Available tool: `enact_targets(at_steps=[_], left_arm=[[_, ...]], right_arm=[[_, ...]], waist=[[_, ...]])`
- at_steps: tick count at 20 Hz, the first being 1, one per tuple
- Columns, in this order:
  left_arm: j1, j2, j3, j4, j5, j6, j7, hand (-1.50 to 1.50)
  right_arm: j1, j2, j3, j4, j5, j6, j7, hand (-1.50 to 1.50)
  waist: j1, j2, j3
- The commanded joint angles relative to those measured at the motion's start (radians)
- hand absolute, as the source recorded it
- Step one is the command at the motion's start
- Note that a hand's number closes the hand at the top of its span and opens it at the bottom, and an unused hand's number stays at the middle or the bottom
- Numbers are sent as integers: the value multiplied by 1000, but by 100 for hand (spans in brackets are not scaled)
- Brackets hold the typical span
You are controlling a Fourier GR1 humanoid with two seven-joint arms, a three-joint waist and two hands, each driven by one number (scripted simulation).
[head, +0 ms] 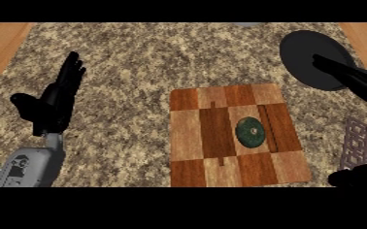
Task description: Pick the squash from the cutting board and place it in the pan
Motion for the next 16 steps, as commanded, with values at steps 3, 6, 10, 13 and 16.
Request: enact_targets(at_steps=[3,6,10,13,16], left_arm=[[-44,-7,38,57,-12,-32,-11,0],[36,-11,31,-23,-23,-28,-17,0],[-33,-32,42,46,-41,-37,-7,0],[-25,-57,30,29,-73,-22,-7,0],[-36,-47,51,39,-67,-34,-10,0]], right_arm=[[-46,129,92,-74,49,38,111,-150],[73,128,110,-69,149,61,82,-150],[-75,223,157,-40,155,107,269,-150],[-41,256,122,39,244,105,171,-150],[39,274,169,26,350,76,174,-150]], waist=[[-7,0,0],[-9,-1,1],[-6,0,0],[-7,0,1],[-10,0,1]])
